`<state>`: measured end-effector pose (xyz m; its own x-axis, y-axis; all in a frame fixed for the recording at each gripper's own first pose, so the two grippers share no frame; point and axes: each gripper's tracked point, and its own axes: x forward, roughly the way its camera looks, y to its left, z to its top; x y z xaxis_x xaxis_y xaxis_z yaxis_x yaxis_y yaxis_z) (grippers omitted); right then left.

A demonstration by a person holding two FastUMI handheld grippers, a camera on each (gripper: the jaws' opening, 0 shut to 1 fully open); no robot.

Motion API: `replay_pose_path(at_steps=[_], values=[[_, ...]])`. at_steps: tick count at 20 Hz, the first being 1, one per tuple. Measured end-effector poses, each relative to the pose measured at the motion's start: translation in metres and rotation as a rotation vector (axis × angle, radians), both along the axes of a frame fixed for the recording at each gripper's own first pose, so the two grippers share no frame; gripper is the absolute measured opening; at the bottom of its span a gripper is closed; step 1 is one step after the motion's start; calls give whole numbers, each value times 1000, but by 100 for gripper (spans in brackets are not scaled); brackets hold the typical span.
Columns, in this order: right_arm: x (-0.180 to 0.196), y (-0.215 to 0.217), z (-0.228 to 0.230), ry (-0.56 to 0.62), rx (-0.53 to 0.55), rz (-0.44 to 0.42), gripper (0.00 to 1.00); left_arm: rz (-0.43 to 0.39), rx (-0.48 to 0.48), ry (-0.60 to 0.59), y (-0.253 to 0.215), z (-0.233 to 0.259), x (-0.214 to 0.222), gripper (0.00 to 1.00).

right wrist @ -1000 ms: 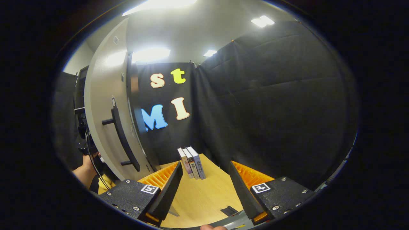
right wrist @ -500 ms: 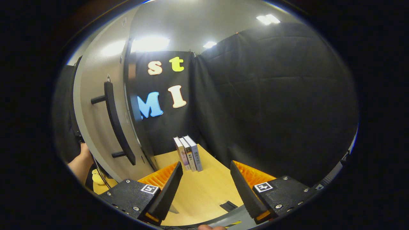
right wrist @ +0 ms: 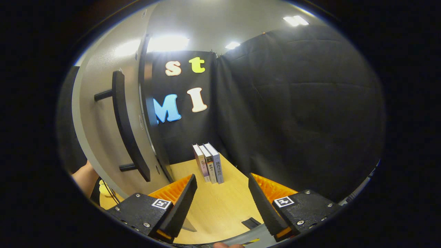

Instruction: Open the cabinet door with the right hand, grasp the bottle in the cabinet with the left hand and place it on the coaster, then close the cabinet door with the right hand.

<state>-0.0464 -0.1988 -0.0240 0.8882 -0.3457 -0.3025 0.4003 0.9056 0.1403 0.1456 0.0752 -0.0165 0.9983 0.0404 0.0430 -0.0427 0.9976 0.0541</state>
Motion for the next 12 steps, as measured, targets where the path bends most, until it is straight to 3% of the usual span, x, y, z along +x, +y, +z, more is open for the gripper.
replay_pose_path(at_steps=[3,4,5,7,9,10,11,12], values=[[5,-3,-3,-9,10,25,93,-12,-11,3,1,5,-5,77],[6,-5,-3,-17,9,42,92,-5,-7,-4,2,5,-4,66],[8,-6,-2,-32,8,64,92,-2,-9,-12,1,7,-5,66],[13,-12,-4,-40,12,112,93,6,-8,-15,3,7,-5,77],[16,-13,-2,-53,31,171,89,40,4,-22,7,8,-5,77],[16,-15,-2,-63,31,197,93,55,9,-25,6,7,-4,77],[17,-17,-3,-66,27,225,88,61,12,-24,6,5,-1,77],[18,-18,-4,-64,22,250,92,71,15,-15,8,2,-2,77]])
